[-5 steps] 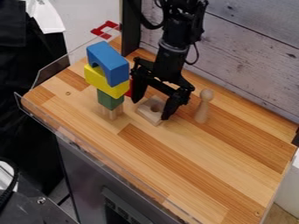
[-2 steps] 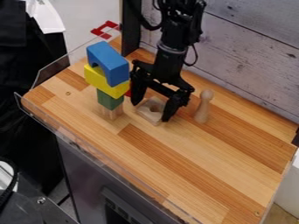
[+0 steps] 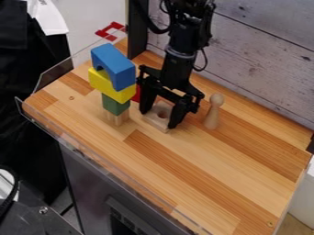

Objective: Put the square with hole in the middle on top of the blue arch

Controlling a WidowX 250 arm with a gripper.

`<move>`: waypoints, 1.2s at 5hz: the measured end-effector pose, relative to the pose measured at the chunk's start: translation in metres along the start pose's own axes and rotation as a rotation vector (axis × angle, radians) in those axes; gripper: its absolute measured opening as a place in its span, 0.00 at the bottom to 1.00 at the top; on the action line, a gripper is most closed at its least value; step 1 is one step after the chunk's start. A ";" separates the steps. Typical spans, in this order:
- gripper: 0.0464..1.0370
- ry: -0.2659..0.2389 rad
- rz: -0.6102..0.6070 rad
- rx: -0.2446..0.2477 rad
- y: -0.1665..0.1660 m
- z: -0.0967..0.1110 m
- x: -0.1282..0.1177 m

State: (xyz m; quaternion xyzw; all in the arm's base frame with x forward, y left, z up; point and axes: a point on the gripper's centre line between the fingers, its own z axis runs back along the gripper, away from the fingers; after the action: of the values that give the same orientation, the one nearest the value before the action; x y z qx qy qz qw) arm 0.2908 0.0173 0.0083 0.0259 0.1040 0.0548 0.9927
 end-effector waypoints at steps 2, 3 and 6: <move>0.73 0.000 -0.018 -0.024 -0.009 0.015 -0.005; 0.73 -0.103 -0.034 -0.061 -0.022 0.069 0.001; 0.73 -0.126 0.186 -0.145 0.020 0.142 -0.004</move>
State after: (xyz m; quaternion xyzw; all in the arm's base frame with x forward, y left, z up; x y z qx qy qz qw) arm 0.3146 0.0310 0.1492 -0.0328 0.0343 0.1523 0.9872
